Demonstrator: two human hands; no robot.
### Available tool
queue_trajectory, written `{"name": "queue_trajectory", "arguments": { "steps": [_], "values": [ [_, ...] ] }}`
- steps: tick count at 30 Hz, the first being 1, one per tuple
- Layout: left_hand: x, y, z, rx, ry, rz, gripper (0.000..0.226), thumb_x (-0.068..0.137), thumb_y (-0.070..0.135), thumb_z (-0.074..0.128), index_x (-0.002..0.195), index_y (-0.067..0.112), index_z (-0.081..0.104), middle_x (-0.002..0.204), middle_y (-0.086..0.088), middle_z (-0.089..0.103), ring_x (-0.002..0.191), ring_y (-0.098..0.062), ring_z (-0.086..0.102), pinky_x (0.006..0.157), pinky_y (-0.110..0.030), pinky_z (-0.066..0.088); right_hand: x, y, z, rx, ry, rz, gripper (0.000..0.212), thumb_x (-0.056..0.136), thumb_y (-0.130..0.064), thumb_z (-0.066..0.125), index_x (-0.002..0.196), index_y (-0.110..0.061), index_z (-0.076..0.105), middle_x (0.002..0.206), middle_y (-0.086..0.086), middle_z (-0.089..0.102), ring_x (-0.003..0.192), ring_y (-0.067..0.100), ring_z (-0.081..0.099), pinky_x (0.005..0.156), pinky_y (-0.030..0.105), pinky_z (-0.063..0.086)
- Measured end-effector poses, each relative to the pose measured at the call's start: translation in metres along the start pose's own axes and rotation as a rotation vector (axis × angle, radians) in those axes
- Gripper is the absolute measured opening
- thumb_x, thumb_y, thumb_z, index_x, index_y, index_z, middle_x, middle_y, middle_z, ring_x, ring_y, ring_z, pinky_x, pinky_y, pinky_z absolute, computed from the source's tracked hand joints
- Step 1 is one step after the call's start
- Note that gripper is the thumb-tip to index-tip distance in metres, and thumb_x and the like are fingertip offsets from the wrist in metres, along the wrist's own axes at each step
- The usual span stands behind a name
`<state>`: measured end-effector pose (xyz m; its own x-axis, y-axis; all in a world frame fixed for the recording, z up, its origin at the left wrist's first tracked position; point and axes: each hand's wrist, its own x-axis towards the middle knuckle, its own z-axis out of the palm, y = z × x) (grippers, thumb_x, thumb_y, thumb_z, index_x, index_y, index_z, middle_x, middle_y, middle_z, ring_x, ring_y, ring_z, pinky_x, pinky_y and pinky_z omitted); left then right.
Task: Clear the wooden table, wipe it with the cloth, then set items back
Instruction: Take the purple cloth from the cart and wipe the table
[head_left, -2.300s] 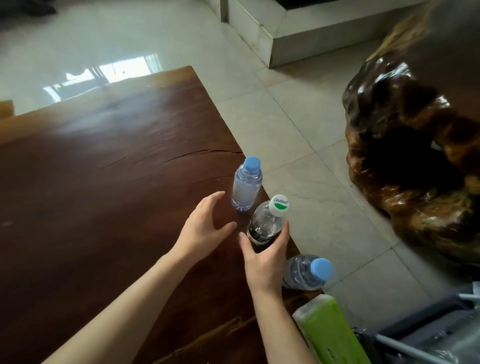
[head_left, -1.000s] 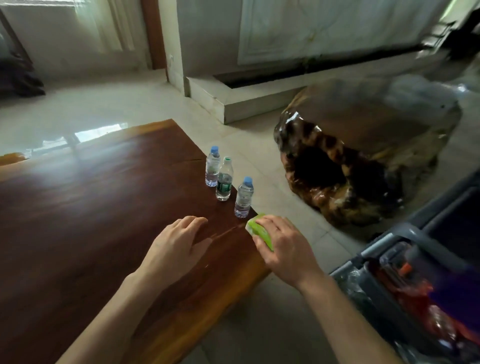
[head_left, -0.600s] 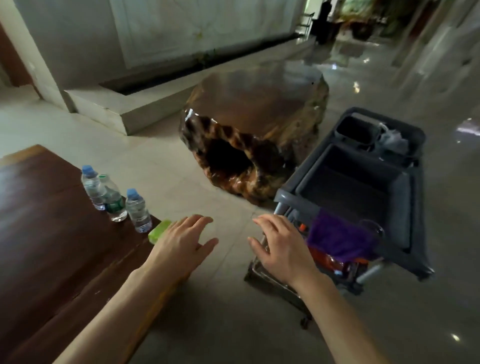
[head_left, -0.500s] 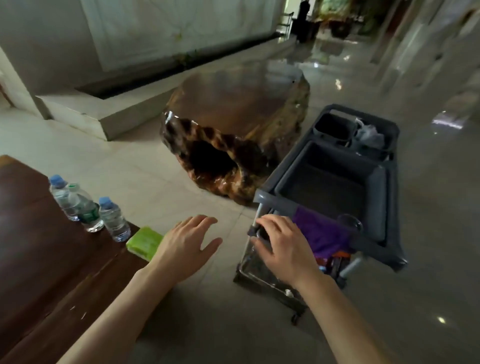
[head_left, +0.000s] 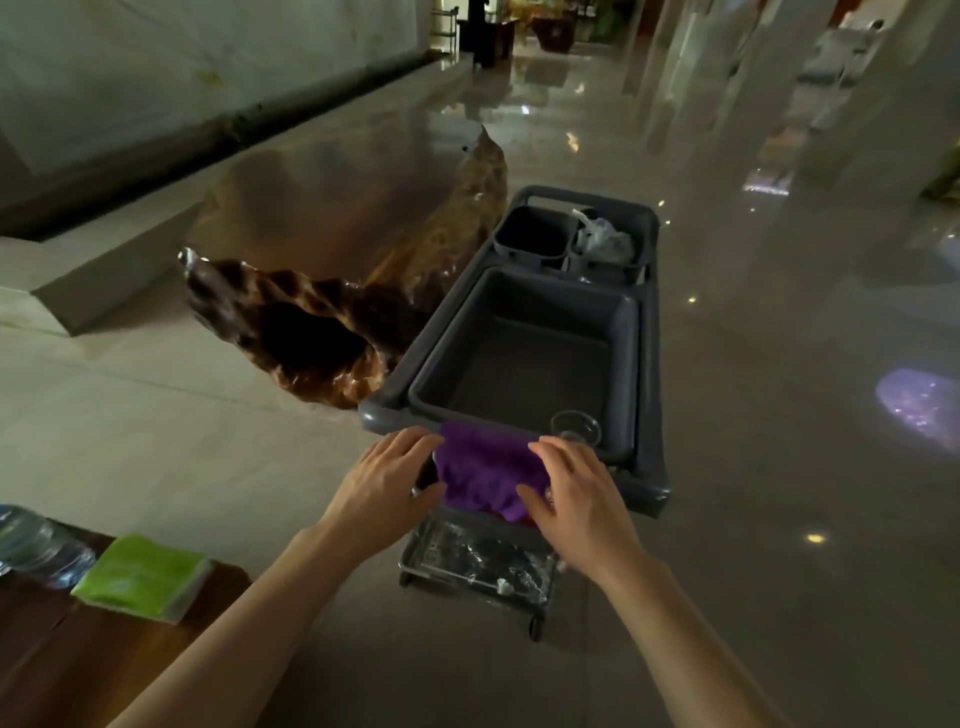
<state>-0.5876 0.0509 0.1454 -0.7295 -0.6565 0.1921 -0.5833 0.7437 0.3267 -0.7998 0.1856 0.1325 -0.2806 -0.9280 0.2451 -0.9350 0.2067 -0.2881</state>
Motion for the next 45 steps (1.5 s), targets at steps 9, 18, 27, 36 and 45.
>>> {"name": "queue_trajectory", "arguments": {
  "steps": [9, 18, 27, 36, 45],
  "values": [
    [0.048, -0.012, 0.035, 0.046, -0.07, -0.026, 0.064, 0.097, 0.038, 0.06, 0.153, 0.023, 0.035, 0.158, 0.001, 0.04, 0.148, -0.023, 0.032, 0.121, -0.042, 0.025, 0.025, 0.026, 0.025, 0.008, -0.092, 0.027, 0.067, 0.095, -0.052, 0.054, 0.149, -0.017, 0.038, 0.148, -0.002, 0.048, 0.138, 0.018, 0.041, 0.114, 0.035, 0.034],
    [0.064, -0.019, 0.039, 0.019, -0.039, -0.069, 0.04, 0.097, 0.035, 0.059, 0.137, 0.029, 0.059, 0.142, 0.008, 0.059, 0.14, -0.013, 0.044, 0.12, -0.035, 0.024, 0.035, 0.033, 0.029, 0.074, -0.064, 0.003, 0.056, 0.088, -0.044, 0.07, 0.133, -0.013, 0.062, 0.124, -0.002, 0.07, 0.118, 0.018, 0.059, 0.102, 0.033, 0.042],
    [0.068, -0.015, 0.024, -0.018, 0.057, -0.014, 0.023, 0.099, 0.025, 0.056, 0.114, 0.022, 0.073, 0.124, 0.006, 0.069, 0.119, -0.012, 0.06, 0.107, -0.03, 0.042, 0.039, 0.023, 0.017, 0.171, 0.135, 0.04, 0.012, 0.09, -0.028, 0.071, 0.097, -0.019, 0.075, 0.089, -0.006, 0.075, 0.086, 0.014, 0.067, 0.082, 0.028, 0.05],
    [0.058, -0.023, -0.041, -0.334, 0.237, -0.099, 0.013, 0.103, 0.027, 0.046, 0.111, 0.034, 0.053, 0.095, 0.018, 0.059, 0.084, 0.013, 0.055, 0.067, -0.01, 0.047, 0.08, -0.031, -0.038, 0.36, 0.266, -0.036, 0.011, 0.098, -0.033, 0.059, 0.099, -0.023, 0.064, 0.081, -0.016, 0.063, 0.073, -0.003, 0.06, 0.066, 0.012, 0.046],
    [-0.017, -0.063, -0.136, -0.366, 0.68, -0.193, 0.012, 0.105, 0.028, 0.04, 0.112, 0.028, 0.05, 0.085, 0.019, 0.061, 0.074, 0.0, 0.062, 0.059, -0.012, 0.046, 0.116, -0.154, -0.058, 0.704, 0.163, -0.316, 0.013, 0.102, -0.035, 0.052, 0.108, -0.024, 0.056, 0.081, -0.012, 0.065, 0.072, 0.003, 0.066, 0.054, 0.015, 0.052]
  ]
}}
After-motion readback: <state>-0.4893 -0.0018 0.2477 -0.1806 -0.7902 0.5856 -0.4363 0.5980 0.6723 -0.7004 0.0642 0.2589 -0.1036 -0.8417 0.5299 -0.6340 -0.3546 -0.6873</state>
